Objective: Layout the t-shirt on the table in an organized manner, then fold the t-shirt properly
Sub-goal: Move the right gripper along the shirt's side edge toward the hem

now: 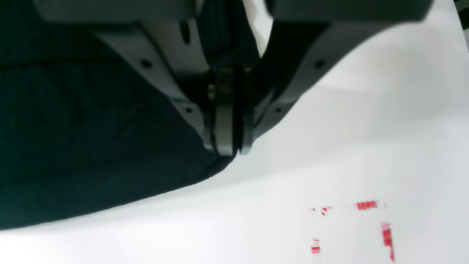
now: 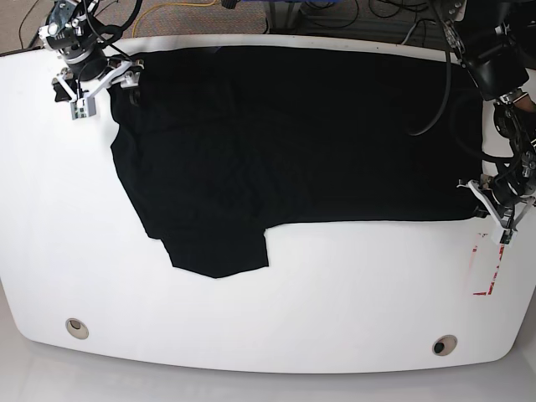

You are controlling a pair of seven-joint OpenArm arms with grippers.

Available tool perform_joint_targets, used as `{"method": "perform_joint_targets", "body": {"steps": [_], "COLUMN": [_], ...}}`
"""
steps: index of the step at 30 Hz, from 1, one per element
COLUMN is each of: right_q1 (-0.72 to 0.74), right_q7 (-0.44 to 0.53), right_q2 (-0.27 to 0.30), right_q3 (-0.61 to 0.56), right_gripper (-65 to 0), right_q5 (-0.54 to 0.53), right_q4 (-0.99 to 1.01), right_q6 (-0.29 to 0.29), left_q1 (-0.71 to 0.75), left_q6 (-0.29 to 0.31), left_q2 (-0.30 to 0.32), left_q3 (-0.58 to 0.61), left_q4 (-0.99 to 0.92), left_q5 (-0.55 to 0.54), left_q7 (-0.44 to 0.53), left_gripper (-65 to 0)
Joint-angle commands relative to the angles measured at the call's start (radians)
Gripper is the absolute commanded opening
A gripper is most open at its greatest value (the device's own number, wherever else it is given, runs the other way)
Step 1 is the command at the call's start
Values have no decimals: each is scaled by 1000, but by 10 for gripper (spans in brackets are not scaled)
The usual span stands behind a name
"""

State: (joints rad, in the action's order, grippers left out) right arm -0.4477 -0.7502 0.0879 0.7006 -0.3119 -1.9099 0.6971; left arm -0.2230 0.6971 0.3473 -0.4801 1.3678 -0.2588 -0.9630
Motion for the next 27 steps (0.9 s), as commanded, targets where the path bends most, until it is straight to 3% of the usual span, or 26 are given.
{"method": "perform_joint_targets", "body": {"steps": [1,9,14,19,27], "right_q1": [28,149,274,415,623], "right_q7": [22,19,-55,-118,-128], "right_q2": [28,52,66,92,145], "right_q3": [9,3,0,0,-39], "right_gripper": [-32,-32,-35,-35,-36], "right_q5": [-11,-11,-10,-10,-8], "right_q4": [-29,-21,36,140,405], "right_q6": [1,1,1,1,1], "left_q1": [-23,-23,-22,-22,-22], "left_q6": [1,1,1,1,1], "left_q2": [31,35,35,35,34], "left_q3": [-2,-2,-4,-7,-6], "left_q4": [17,17,20,20,22], "left_q5": [-12,-12,-14,-15,-15], "left_q7": [20,20,20,20,19], "left_gripper": [-644,-644,-644,-644,-644]}}
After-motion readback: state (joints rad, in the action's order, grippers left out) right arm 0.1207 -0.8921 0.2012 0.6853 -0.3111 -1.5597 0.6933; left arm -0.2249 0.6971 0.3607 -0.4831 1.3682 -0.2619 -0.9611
